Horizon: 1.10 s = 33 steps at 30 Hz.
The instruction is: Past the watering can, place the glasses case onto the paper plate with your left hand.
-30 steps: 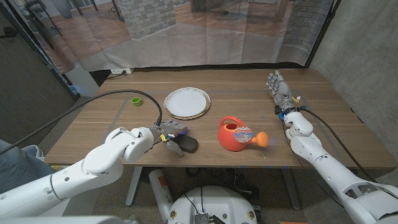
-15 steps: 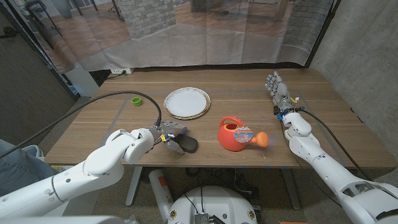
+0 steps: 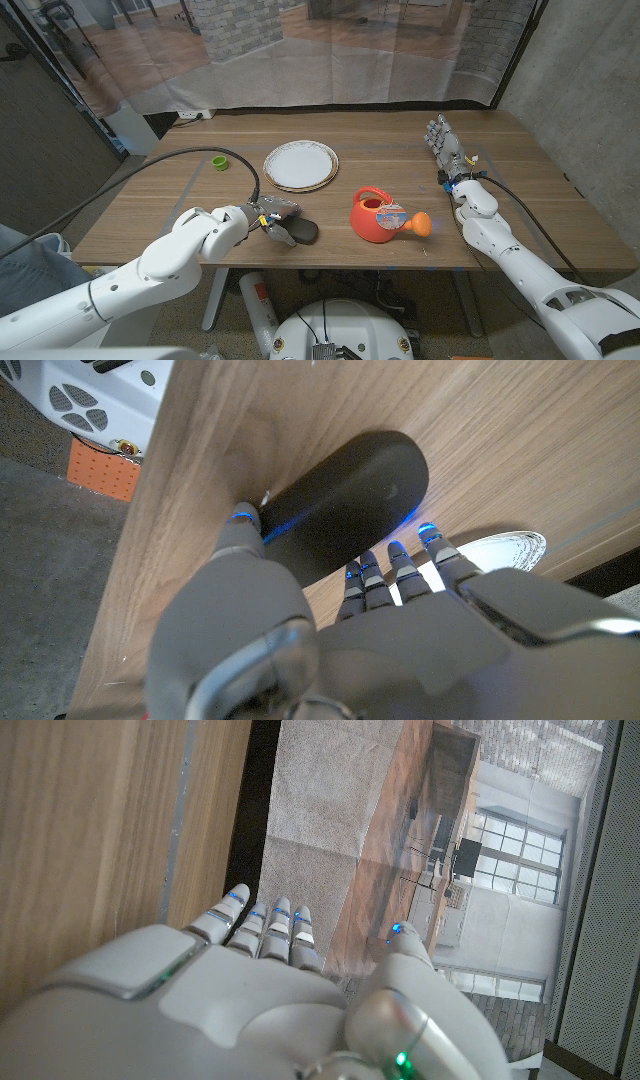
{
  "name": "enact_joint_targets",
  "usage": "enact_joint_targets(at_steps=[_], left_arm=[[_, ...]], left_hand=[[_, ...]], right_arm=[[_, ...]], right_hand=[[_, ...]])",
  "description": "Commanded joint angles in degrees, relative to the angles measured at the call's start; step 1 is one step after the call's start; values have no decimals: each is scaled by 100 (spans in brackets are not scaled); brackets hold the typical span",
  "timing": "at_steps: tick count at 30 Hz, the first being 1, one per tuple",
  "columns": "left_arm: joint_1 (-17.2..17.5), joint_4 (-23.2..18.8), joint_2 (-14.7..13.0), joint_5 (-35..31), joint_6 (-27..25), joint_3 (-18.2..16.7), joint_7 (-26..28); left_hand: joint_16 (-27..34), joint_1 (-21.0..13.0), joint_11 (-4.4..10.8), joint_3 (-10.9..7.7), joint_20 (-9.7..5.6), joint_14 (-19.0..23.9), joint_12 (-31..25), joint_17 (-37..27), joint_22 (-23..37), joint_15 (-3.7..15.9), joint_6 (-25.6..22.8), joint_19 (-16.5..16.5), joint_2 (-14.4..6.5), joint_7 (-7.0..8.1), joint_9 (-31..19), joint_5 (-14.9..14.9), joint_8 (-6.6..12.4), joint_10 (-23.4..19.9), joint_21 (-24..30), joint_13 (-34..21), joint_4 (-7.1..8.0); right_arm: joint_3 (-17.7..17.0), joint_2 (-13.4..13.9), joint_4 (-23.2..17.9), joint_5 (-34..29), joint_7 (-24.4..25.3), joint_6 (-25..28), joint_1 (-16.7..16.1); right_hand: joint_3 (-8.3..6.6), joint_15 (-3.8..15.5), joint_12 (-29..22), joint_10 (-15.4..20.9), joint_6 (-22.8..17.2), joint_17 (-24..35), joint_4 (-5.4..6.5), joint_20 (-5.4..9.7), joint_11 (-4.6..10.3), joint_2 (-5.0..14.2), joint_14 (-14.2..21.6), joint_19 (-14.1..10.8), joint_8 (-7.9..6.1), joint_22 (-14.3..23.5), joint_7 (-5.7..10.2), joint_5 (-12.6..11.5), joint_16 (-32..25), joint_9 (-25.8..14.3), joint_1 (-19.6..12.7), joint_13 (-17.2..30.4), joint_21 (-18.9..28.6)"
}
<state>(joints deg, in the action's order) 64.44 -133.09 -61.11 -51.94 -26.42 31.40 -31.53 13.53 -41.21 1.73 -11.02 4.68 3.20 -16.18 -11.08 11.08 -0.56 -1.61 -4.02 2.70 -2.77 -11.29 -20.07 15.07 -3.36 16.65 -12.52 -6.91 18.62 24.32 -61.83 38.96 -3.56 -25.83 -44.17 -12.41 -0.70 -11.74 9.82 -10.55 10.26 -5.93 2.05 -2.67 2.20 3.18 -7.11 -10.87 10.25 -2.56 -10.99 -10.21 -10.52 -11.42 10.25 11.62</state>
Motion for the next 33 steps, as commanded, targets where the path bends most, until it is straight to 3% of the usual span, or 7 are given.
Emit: enact_joint_targets(at_steps=[1, 10, 19, 31, 33], left_arm=[[-134, 68, 75, 64, -34, 126, -79], [-179, 47, 91, 48, -111, 182, -139], [-162, 44, 16, 148, -114, 130, -79], [-257, 104, 68, 249, -127, 142, 21], [-270, 112, 93, 266, -140, 151, 44]], left_hand=[[104, -132, 48, 1, 20, 281, -72, -40, 38, 52, -237, -347, -15, 6, -9, 40, 81, -221, 150, -6, -16], [291, -485, 162, -82, -41, 1021, -200, -90, 34, 258, -911, -1263, -196, 128, -17, 139, 226, -885, 475, -8, -71], [372, -794, 290, -180, -212, 1411, -226, -114, 8, 347, -1216, -1869, -330, 213, -26, 270, 272, -1208, 676, -11, -128], [580, -1651, 427, -560, -441, 2260, -316, -181, -27, 591, -1777, -2658, -745, 264, -57, 641, 380, -1814, 932, -78, -242], [591, -1782, 424, -618, -550, 2342, -320, -196, -30, 611, -1825, -2810, -786, 250, -63, 695, 383, -1878, 988, -94, -252]], right_arm=[[4, -30, 57, 4, -12, -31, 22], [14, -53, 28, 0, 9, -40, 6], [29, -80, 2, 5, 43, -4, -4], [15, -65, -80, -8, 112, 4, -29], [11, -48, -115, -13, 128, 15, -47]], right_hand=[[12, 15, -24, 40, -54, 9, 6, 55, 8, 48, 33, -48, -32, 15, 9, -10, -34, -32, -28, 28, -20], [15, 18, -26, 47, -50, 9, 4, 55, 12, 46, 35, -50, -31, 15, 6, -11, -34, -32, -27, 29, -20], [18, 17, -25, 44, -54, 9, 3, 56, 8, 47, 35, -52, -32, 15, 7, -12, -34, -32, -27, 29, -20], [22, 14, -25, 43, -54, 9, 1, 58, 15, 45, 36, -55, -32, 15, 8, -12, -34, -32, -27, 29, -20], [23, 17, -27, 49, -57, 9, 0, 57, 12, 44, 38, -54, -33, 15, 10, -12, -35, -32, -26, 29, -20]])
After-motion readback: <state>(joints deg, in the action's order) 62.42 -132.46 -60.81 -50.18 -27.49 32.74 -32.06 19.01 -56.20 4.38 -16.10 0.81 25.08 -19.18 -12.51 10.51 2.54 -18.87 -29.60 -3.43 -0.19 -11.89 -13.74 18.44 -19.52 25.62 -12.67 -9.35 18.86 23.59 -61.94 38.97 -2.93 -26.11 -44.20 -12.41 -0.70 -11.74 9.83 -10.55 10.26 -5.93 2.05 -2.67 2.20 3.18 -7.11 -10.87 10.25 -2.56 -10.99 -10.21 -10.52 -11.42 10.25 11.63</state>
